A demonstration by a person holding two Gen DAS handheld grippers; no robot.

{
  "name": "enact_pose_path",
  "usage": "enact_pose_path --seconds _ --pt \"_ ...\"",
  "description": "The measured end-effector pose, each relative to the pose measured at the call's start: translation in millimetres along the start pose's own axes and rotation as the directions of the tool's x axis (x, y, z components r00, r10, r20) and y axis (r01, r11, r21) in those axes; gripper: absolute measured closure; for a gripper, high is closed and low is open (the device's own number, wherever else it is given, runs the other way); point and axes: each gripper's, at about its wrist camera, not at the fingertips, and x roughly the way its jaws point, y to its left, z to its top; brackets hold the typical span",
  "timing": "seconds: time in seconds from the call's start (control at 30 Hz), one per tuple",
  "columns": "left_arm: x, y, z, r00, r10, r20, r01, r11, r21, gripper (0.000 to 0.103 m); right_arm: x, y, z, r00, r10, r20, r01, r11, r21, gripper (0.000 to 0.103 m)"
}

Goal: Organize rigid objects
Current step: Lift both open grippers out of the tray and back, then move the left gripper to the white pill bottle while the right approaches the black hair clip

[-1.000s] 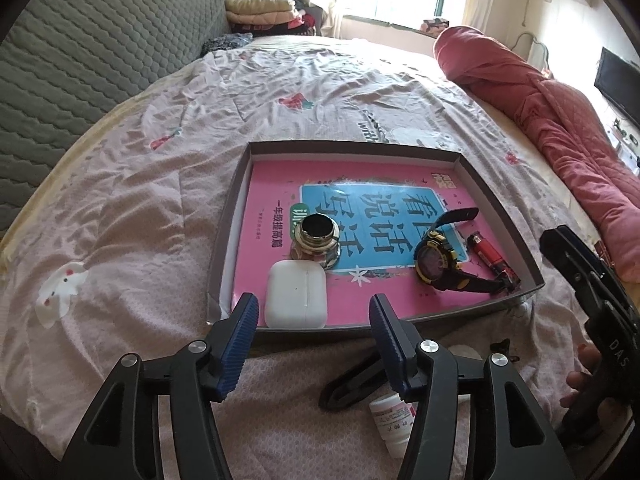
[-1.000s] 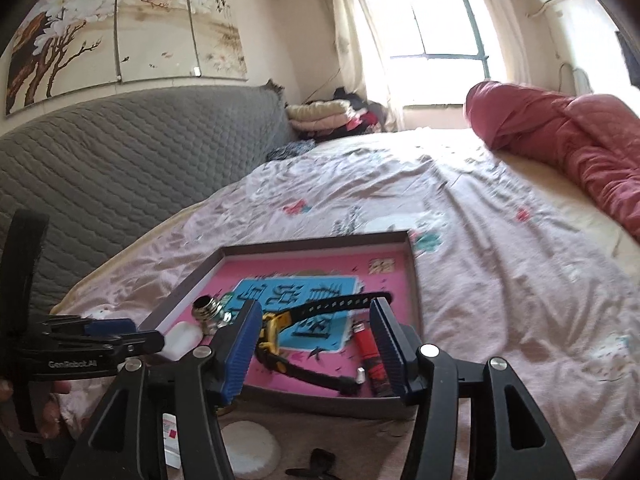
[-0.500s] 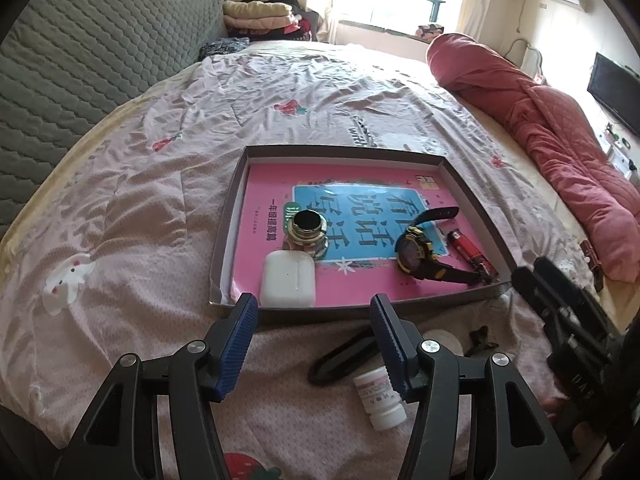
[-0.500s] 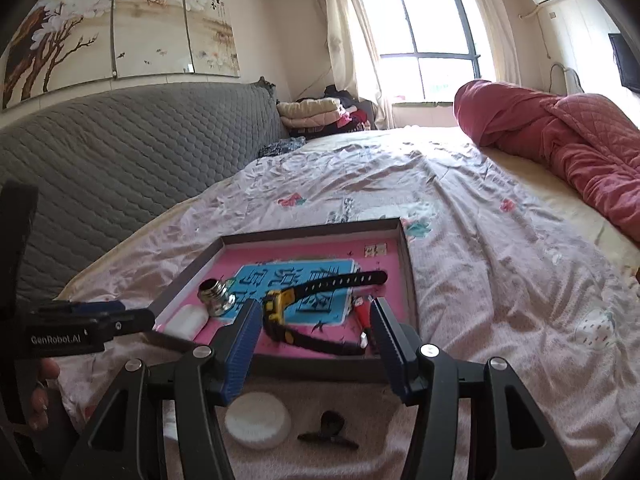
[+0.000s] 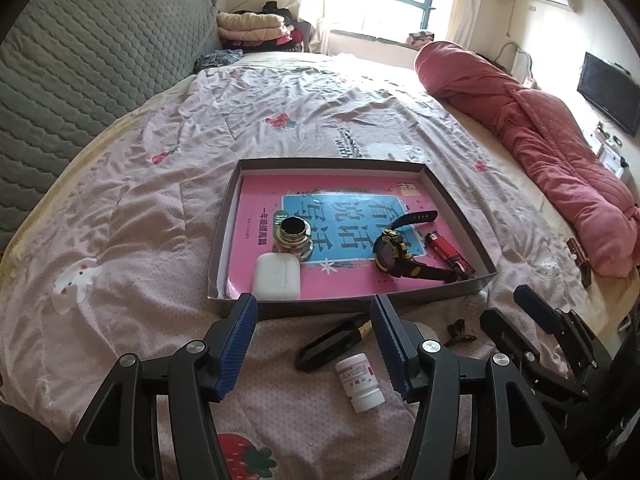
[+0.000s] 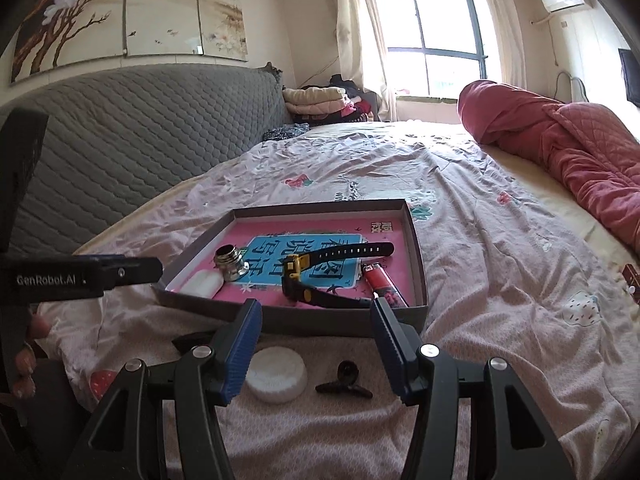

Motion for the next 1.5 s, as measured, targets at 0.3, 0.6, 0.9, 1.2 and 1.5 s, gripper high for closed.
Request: enact_pose_path --seconds 0.3,0.6,0.9,1.2,1.5 --pt "-7.4 -3.4 -5.7 1.0 -0.005 -0.003 0.005 1.0 0.004 0.041 -9.2 -2.1 -5.7 1.0 -0.019 -0.011 0.02 0.999 0.026 0.047" --pt "-8.9 -4.0 -12.6 0.999 -0.023 -0.022 0.023 1.0 -0.004 0.041 -10.5 -3.7 -9.1 0.998 -0.039 -0.041 0.041 0.998 0.041 0.047" --pt "-11.8 -8.1 -16.4 0.999 -0.025 -0.025 0.026 1.0 0.005 0.04 -14.7 -5.0 -12.2 0.998 -0.043 -0.054 0.046 0.998 0.05 0.047" --pt "-11.4 -8.2 -24.3 0.998 -0.028 -0.051 0.028 1.0 0.003 0.04 -13.1 -2.3 -16.8 0.995 -0.05 -0.083 0.053 0.998 0.035 0.047" --pt "0.3 -13.2 -36.0 0.995 -0.033 -0.099 0.033 0.999 0.0 0.04 -5.2 -2.9 -25.5 0.987 -0.051 -0.15 0.053 0.998 0.015 0.047"
